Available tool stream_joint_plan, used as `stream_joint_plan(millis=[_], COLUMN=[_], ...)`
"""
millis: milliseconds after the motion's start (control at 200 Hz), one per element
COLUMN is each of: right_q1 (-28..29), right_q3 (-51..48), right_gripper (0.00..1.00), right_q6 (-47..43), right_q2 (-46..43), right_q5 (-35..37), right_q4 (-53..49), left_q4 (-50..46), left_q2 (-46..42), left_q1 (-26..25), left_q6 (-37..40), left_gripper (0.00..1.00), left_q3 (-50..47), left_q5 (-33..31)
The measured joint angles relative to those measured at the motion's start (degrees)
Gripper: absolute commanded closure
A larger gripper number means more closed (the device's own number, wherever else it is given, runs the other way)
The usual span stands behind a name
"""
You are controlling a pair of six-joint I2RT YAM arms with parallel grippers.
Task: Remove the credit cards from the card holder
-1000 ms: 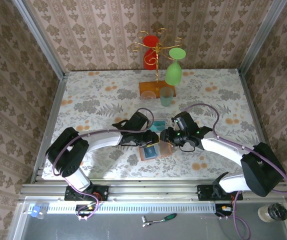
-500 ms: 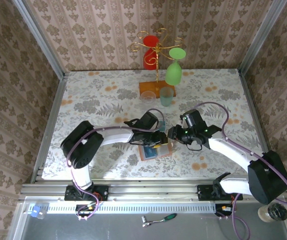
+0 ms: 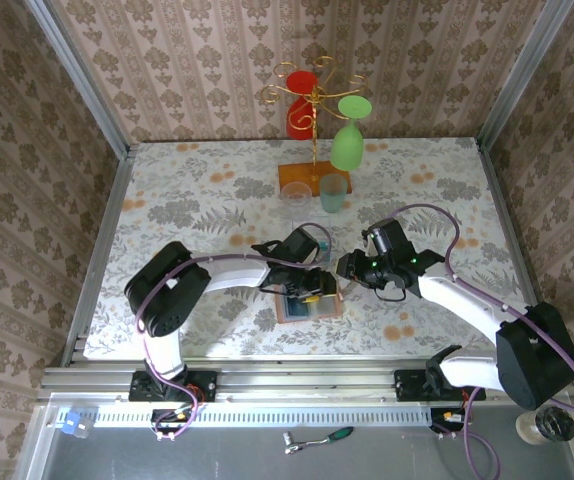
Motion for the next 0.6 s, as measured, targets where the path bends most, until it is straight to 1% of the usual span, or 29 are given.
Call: stream_joint_plan(millis=[335,470,600], right_q1=[0.00,0.11,0.96], right_q3=[0.00,0.02,0.15], right_gripper=[0.65,0.65,0.65], right_q6=[0.02,0.02,0.02], right_q2=[0.00,0.07,0.70], right_q5=[-0.04,-0.50,-0.90], right_q4=[-0.02,-0.02,-0.02], left_q4=[-5.20,-5.86,-5.81], left_q2=[-3.10,-6.40,-11.69], left_q1=[0.07,0.61,2.75], left_q6=[2.99,3.50,3.76], left_gripper=[0.51,0.53,0.57], left_q3=[0.00,-0.17,-2.75], left_q5=[-0.22,-1.05,-2.43])
